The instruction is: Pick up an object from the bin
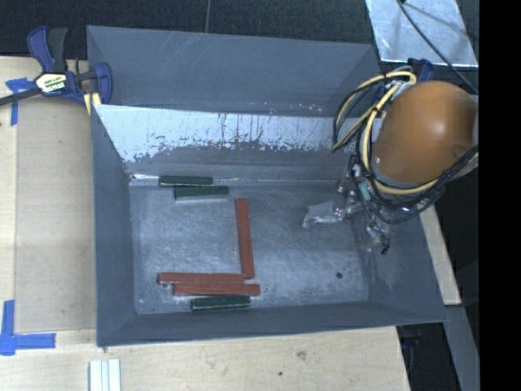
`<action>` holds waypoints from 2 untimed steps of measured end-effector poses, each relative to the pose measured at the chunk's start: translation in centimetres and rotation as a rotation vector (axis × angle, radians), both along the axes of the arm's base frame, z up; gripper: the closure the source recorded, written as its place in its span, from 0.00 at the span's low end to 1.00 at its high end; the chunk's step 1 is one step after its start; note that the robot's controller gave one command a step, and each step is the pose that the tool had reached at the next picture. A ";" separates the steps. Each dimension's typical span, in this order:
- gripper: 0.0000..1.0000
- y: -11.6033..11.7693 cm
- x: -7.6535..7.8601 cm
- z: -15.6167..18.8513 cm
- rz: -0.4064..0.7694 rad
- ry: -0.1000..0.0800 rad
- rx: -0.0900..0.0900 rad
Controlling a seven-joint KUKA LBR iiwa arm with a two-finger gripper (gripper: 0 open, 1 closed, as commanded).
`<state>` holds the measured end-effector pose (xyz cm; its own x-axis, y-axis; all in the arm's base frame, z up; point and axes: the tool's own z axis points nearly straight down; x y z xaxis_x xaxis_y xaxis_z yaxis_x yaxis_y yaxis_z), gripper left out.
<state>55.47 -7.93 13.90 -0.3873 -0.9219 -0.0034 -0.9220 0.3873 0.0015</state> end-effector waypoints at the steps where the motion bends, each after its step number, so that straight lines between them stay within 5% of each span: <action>1: 0.00 8.7 4.1 5.1 0.058 -0.011 0.001; 2: 0.00 14.0 4.3 -7.3 0.184 0.004 0.000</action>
Offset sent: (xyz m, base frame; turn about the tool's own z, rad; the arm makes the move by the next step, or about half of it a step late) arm 0.0380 0.0809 0.0476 -0.0502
